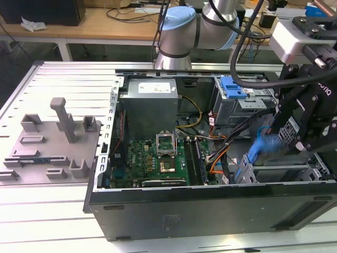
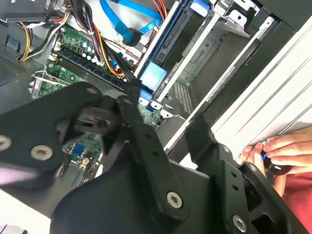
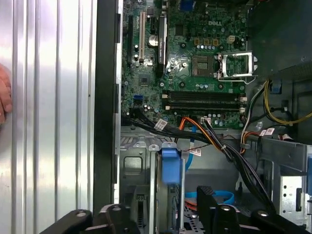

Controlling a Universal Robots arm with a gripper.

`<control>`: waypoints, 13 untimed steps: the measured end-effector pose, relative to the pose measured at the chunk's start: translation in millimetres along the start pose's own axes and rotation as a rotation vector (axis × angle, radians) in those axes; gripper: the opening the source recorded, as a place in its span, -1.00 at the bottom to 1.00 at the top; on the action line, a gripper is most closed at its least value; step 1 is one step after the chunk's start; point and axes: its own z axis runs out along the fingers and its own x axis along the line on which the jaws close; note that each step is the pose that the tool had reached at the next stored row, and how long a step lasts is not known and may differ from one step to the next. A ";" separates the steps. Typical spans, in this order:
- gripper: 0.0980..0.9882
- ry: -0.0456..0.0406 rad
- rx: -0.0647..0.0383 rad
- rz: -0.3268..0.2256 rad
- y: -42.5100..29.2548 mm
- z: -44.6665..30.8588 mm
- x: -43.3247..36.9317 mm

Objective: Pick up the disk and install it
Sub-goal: 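Insert the disk into the insertion slot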

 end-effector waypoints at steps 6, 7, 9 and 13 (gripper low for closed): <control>0.31 0.0067 0.000 0.000 0.0 0.0 -0.1; 0.31 0.0079 0.000 0.000 0.0 0.0 -0.1; 0.31 0.0097 0.000 0.000 0.0 0.0 -0.2; 0.31 0.0137 0.000 0.000 0.0 0.0 -0.2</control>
